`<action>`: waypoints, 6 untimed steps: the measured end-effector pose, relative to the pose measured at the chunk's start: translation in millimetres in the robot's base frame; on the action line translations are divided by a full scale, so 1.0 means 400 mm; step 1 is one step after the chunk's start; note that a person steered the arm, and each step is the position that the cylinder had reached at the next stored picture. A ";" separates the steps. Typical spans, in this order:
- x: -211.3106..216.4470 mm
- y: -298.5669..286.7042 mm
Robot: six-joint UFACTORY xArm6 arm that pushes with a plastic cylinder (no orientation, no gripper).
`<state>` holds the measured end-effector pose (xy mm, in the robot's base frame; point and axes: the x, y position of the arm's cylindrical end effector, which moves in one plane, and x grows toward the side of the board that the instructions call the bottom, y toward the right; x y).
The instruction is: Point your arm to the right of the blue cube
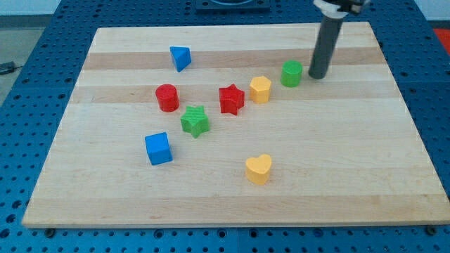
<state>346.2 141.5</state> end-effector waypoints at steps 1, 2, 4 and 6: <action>0.000 -0.051; 0.004 0.060; 0.283 -0.108; 0.401 -0.360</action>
